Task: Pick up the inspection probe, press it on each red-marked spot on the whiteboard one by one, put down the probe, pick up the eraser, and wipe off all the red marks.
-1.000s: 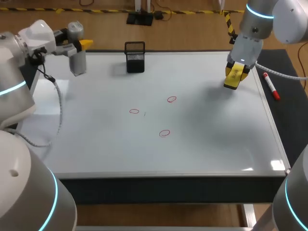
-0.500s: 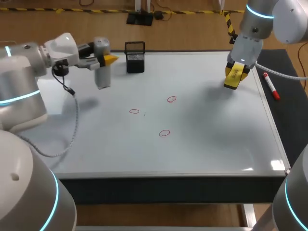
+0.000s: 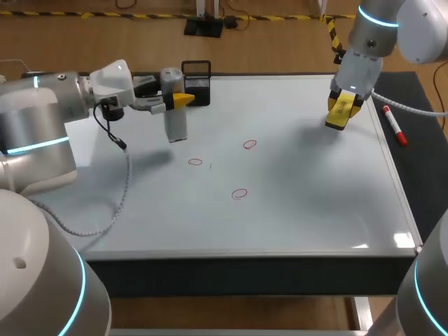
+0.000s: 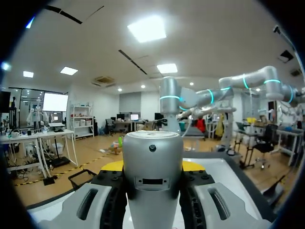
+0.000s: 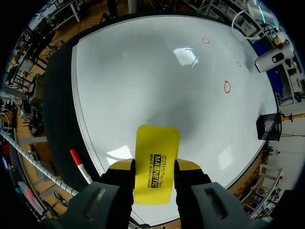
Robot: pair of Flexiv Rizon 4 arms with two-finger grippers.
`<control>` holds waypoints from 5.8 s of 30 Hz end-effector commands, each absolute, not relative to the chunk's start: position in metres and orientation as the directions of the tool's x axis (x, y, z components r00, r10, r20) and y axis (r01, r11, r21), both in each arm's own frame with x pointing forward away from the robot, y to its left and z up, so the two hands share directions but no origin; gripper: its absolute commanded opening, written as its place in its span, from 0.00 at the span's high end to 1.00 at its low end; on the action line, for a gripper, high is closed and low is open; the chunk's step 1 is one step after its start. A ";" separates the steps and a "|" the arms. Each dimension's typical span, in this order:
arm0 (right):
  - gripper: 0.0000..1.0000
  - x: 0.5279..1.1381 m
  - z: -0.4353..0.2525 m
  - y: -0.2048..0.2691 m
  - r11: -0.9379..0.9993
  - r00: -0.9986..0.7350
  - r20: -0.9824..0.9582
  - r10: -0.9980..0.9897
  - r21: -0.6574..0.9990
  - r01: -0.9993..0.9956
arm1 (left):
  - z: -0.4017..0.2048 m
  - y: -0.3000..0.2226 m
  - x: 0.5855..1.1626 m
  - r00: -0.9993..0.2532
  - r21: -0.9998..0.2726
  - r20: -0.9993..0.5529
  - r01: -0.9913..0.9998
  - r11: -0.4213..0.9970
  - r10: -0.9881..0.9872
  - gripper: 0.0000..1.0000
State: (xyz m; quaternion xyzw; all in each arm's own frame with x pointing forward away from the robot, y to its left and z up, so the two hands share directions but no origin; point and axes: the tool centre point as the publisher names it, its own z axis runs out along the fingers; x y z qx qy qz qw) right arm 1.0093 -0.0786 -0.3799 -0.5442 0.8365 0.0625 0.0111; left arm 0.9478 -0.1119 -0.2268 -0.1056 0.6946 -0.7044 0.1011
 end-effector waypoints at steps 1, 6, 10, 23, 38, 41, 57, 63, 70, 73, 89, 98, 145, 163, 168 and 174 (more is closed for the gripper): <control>1.00 1.010 -0.379 -0.079 0.398 -0.405 -0.083 -0.910 0.091 -0.913 | -0.235 -0.120 0.948 -0.971 -1.000 0.007 -0.001 -0.025 -0.239 1.00; 1.00 1.010 -0.379 -0.079 0.398 -0.405 -0.083 -0.910 0.091 -0.913 | -0.242 -0.133 0.938 -0.982 -1.000 0.001 0.004 -0.025 -0.188 1.00; 1.00 1.010 -0.379 -0.079 0.398 -0.405 -0.083 -0.910 0.091 -0.913 | -0.249 -0.139 0.930 -0.987 -0.999 0.011 -0.005 -0.037 -0.162 1.00; 1.00 1.010 -0.379 -0.079 0.398 -0.405 -0.083 -0.910 0.091 -0.913 | -0.263 -0.147 0.922 -0.993 -0.999 0.023 -0.017 -0.051 -0.117 1.00; 1.00 1.010 -0.379 -0.079 0.398 -0.405 -0.083 -0.910 0.091 -0.913 | -0.275 -0.146 0.911 -0.995 -0.998 0.023 -0.017 -0.054 -0.102 1.00; 1.00 1.010 -0.379 -0.079 0.398 -0.405 -0.083 -0.910 0.091 -0.913 | -0.276 -0.146 0.909 -0.995 -0.998 0.023 -0.017 -0.056 -0.101 1.00; 1.00 1.010 -0.379 -0.079 0.398 -0.405 -0.083 -0.910 0.091 -0.913 | -0.280 -0.148 0.904 -0.995 -0.999 0.002 0.002 -0.046 -0.101 1.00; 1.00 1.010 -0.379 -0.079 0.398 -0.405 -0.083 -0.910 0.091 -0.913 | -0.279 -0.146 0.903 -0.994 -0.999 0.001 0.004 -0.047 -0.105 1.00; 1.00 1.010 -0.379 -0.079 0.398 -0.405 -0.083 -0.910 0.091 -0.913 | -0.279 -0.146 0.901 -0.994 -0.999 -0.002 0.007 -0.050 -0.107 1.00; 1.00 1.010 -0.379 -0.079 0.398 -0.405 -0.083 -0.910 0.091 -0.913 | -0.278 -0.146 0.900 -0.994 -0.999 -0.005 0.011 -0.049 -0.110 1.00; 1.00 1.010 -0.379 -0.079 0.398 -0.405 -0.083 -0.910 0.091 -0.913 | -0.263 -0.139 0.903 -0.990 -0.999 -0.025 0.030 -0.037 -0.137 1.00; 1.00 1.010 -0.379 -0.079 0.398 -0.405 -0.083 -0.910 0.091 -0.913 | -0.228 -0.105 0.922 -0.973 -0.994 -0.099 0.105 -0.016 -0.210 1.00; 1.00 1.010 -0.379 -0.079 0.398 -0.405 -0.083 -0.910 0.091 -0.913 | -0.208 0.065 0.963 -0.803 -0.991 -0.122 0.130 0.028 -0.583 1.00; 1.00 0.999 -0.371 -0.044 0.332 -0.335 -0.047 -0.941 0.068 -0.941 | -0.208 0.065 0.963 -0.803 -0.991 -0.122 0.130 0.028 -0.583 1.00; 1.00 0.983 -0.368 -0.008 0.268 -0.270 -0.030 -0.962 0.064 -0.961 | -0.208 0.065 0.963 -0.803 -0.991 -0.122 0.130 0.028 -0.583 1.00; 1.00 0.963 -0.368 0.036 0.186 -0.187 -0.024 -0.982 0.046 -0.981 | -0.208 0.065 0.963 -0.803 -0.991 -0.122 0.130 0.028 -0.583 1.00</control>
